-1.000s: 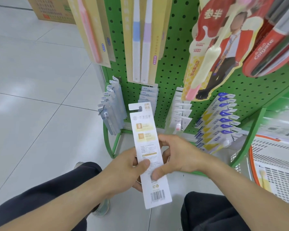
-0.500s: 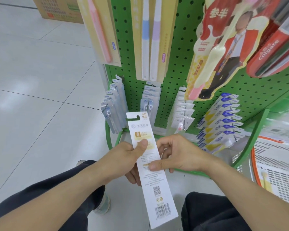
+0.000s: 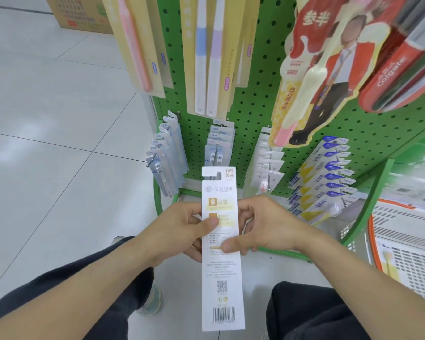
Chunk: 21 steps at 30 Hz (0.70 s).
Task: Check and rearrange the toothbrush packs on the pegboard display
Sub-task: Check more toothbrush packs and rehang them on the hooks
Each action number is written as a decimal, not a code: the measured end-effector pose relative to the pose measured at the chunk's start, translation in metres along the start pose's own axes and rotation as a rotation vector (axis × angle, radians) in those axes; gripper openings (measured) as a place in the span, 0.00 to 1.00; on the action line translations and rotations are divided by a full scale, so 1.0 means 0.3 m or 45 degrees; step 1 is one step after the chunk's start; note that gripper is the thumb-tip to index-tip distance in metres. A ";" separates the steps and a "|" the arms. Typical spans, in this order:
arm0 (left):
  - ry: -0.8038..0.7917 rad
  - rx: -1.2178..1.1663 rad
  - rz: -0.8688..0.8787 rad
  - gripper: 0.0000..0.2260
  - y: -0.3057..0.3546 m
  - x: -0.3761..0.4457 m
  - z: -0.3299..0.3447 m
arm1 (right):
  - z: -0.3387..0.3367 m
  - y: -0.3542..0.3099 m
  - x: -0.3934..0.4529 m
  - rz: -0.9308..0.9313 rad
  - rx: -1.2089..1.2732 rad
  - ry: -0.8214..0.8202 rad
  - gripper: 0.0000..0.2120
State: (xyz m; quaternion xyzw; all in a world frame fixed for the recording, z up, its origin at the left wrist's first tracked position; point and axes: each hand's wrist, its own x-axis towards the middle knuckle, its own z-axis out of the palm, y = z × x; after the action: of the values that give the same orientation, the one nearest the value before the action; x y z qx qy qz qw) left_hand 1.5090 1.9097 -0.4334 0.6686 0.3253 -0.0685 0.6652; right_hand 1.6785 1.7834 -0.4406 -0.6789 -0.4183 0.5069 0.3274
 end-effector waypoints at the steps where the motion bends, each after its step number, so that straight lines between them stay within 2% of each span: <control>1: -0.004 0.015 0.008 0.09 -0.002 0.001 0.000 | 0.000 0.003 0.002 0.008 -0.009 0.016 0.19; 5: -0.039 0.098 0.027 0.09 -0.011 0.004 -0.002 | -0.009 0.012 0.014 0.079 -0.211 0.209 0.22; 10: -0.224 0.291 -0.049 0.08 -0.048 -0.005 0.017 | -0.035 0.010 0.027 0.051 0.086 0.414 0.24; 12: -0.236 0.292 -0.073 0.07 -0.056 -0.005 0.026 | -0.032 0.016 0.030 0.029 0.102 0.419 0.24; 14: -0.211 0.302 -0.078 0.07 -0.057 0.005 0.024 | -0.021 0.022 0.035 -0.024 0.093 0.394 0.17; 16: -0.155 0.331 -0.109 0.12 -0.054 0.016 0.019 | -0.008 0.025 0.038 -0.078 0.090 0.372 0.08; 17: -0.121 0.341 -0.135 0.17 -0.051 0.019 0.017 | -0.001 0.023 0.038 -0.098 0.085 0.363 0.06; 19: -0.084 0.390 -0.163 0.23 -0.044 0.025 0.017 | 0.010 0.016 0.036 -0.117 0.089 0.352 0.07; 21: -0.014 0.512 -0.142 0.23 -0.045 0.026 0.023 | 0.017 0.010 0.035 -0.117 0.083 0.375 0.10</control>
State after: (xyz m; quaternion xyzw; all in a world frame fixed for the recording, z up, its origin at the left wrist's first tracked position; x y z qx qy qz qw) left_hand 1.5103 1.9045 -0.4497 0.7684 0.3381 -0.1725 0.5152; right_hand 1.6758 1.7915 -0.4489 -0.7151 -0.3795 0.3996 0.4300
